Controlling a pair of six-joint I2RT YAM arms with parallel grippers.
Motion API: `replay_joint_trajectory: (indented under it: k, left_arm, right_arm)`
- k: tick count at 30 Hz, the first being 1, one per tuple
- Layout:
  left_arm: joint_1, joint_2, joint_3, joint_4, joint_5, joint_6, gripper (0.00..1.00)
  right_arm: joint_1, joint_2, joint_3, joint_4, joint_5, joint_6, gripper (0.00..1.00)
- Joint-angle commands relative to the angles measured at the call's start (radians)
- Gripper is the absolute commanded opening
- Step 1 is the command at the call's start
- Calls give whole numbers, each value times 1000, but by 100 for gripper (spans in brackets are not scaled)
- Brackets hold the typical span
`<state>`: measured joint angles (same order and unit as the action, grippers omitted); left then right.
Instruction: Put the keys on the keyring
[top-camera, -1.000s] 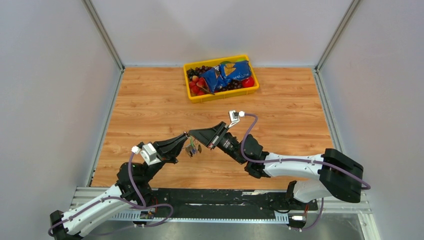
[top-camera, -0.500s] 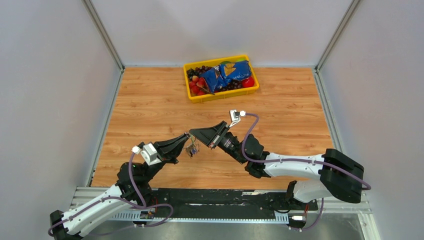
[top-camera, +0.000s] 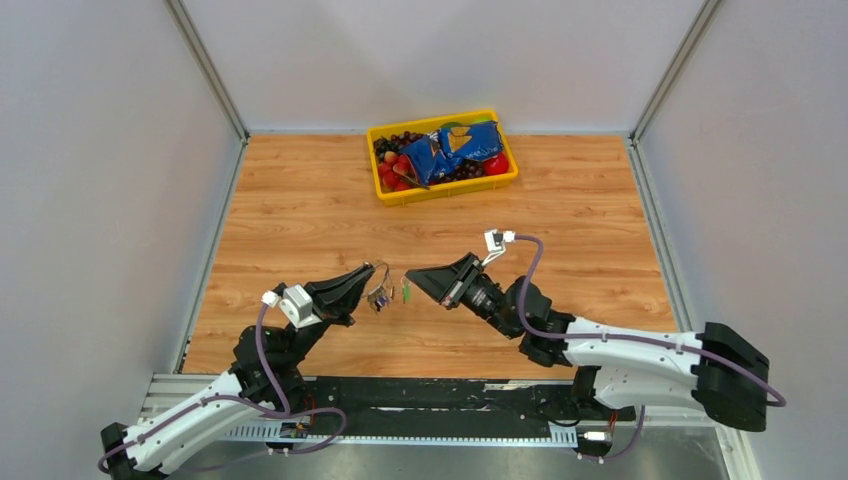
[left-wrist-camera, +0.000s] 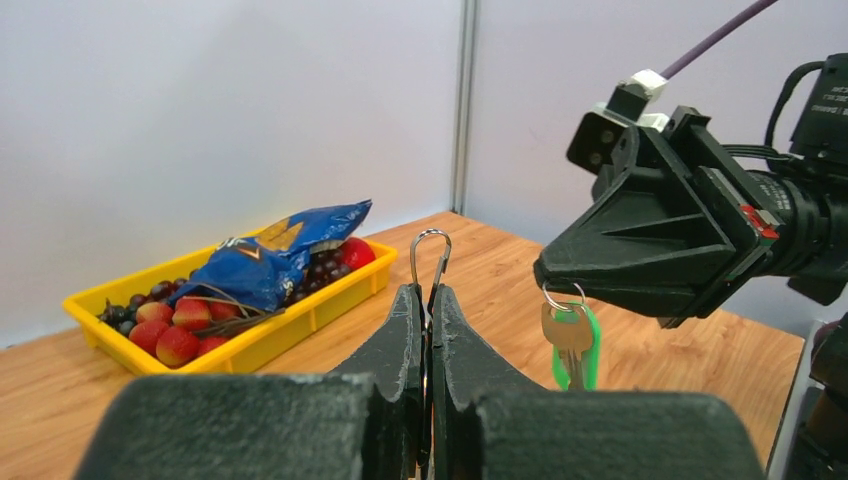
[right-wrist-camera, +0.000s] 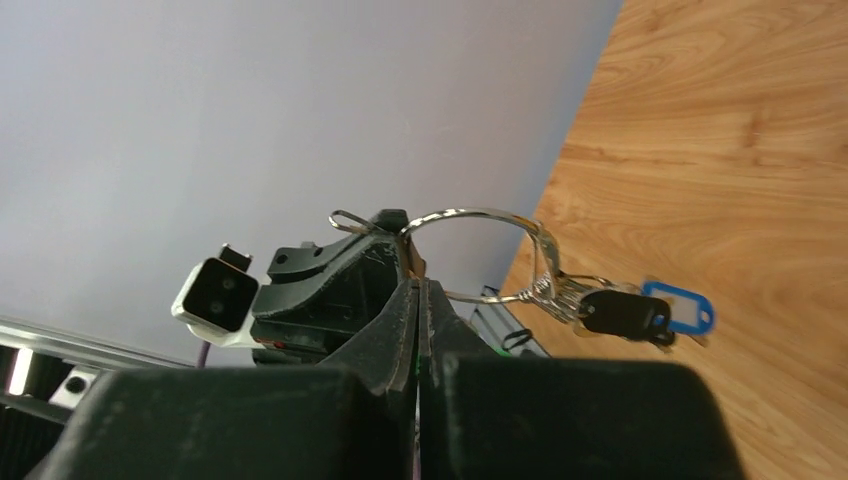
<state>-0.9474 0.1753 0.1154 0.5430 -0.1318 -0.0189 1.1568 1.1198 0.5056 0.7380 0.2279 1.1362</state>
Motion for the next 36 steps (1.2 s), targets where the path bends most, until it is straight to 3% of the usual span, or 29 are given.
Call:
replay_joint_trajectory:
  k: [1, 7, 11, 19, 22, 24, 27, 30, 36]
  left_arm:
    - [-2, -17, 3, 25, -20, -9, 0]
    - [-3, -16, 5, 23, -19, -13, 1]
    - [-3, -15, 8, 16, -21, -15, 1]
    - [-3, -6, 11, 14, -25, -16, 1]
    - [-2, 0, 13, 11, -25, -16, 1]
    - [-3, 1, 16, 7, -24, -16, 1]
    - [-3, 2, 15, 2, -25, -18, 0]
    - [-3, 2, 15, 1, -23, -20, 0]
    - [-2, 4, 17, 1, -15, -26, 0]
  right_arm:
    - [0, -165, -13, -345, 132, -112, 0]
    - [0, -392, -65, -739, 346, -195, 0]
    - [0, -448, -70, -963, 423, -183, 0]
    - [0, -273, -5, -1316, 503, -71, 0]
    - [1, -170, 33, -1359, 512, -60, 0]
    - [4, -120, 55, -1369, 506, -57, 7]
    - [28, -113, 87, -1371, 509, -63, 33]
    - [38, -162, 119, -1374, 506, -112, 47]
    - [34, -254, 146, -1418, 497, -165, 51]
